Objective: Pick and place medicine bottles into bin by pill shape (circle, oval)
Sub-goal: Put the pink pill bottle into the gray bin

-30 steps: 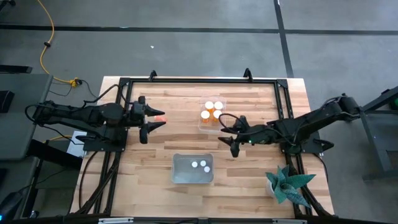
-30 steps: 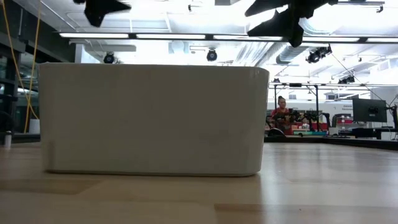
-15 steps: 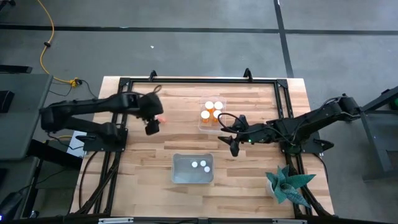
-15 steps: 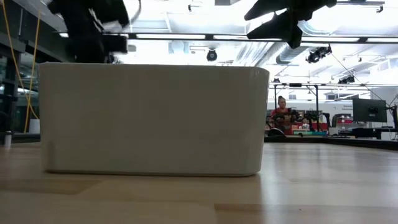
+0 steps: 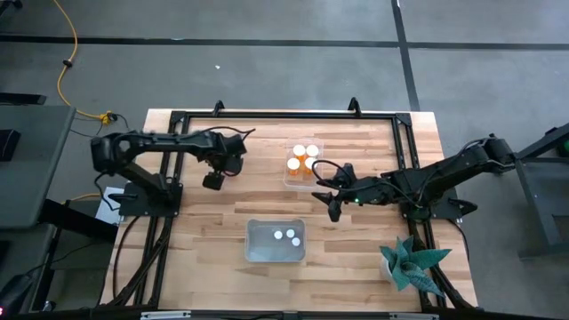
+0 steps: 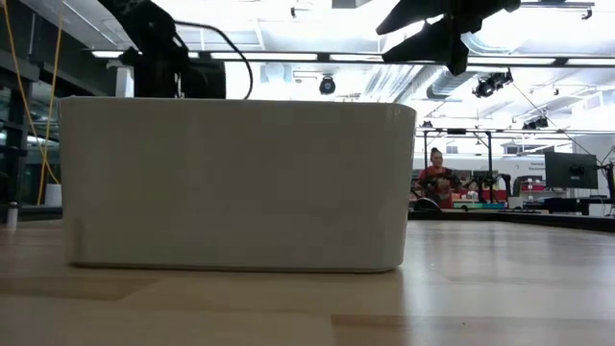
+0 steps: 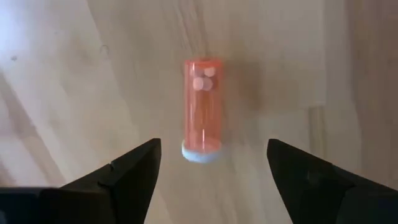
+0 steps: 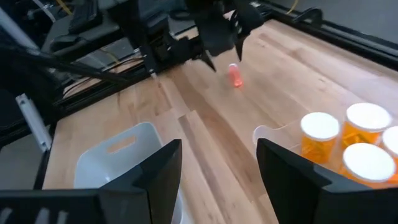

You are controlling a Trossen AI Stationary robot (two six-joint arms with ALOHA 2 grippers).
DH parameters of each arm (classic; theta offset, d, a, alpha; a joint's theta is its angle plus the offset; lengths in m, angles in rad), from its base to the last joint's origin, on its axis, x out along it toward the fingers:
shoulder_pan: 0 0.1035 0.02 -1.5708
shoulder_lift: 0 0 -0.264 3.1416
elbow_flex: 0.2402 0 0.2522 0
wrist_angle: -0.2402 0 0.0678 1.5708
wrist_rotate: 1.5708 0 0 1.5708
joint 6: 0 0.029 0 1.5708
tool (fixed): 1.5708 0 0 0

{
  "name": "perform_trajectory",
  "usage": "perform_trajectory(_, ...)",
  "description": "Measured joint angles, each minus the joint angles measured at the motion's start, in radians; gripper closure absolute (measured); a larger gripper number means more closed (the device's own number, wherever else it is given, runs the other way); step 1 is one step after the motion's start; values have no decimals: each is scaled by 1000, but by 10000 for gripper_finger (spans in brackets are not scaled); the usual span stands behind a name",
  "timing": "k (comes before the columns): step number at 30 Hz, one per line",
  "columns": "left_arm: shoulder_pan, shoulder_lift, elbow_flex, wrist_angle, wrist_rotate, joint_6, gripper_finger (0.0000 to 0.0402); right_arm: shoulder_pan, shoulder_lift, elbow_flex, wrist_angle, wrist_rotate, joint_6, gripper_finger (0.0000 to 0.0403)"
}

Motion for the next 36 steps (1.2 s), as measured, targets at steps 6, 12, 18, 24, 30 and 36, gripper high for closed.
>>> perform_trajectory(6, 37, 81, 0, 30, -3, 30, 117, 0, 0, 0, 0, 37, 11, 201)
perform_trajectory(12, 84, 100, -1, 8, -2, 48, 121, 0, 0, 0, 0, 38, 11, 201)
perform_trajectory(18, 123, 94, -1, 18, 49, 67, 153, 0, 1, 0, 0, 39, 11, 201)
perform_trajectory(24, 123, 94, -1, 36, 71, 53, 181, 0, 1, 0, 0, 39, 11, 201)
perform_trajectory(30, 123, 94, -34, 41, 52, 41, 185, 0, 1, 0, 0, 39, 11, 201)
perform_trajectory(36, 122, 91, -80, 65, 50, 1, 185, 0, 1, 0, 0, 38, 11, 201)
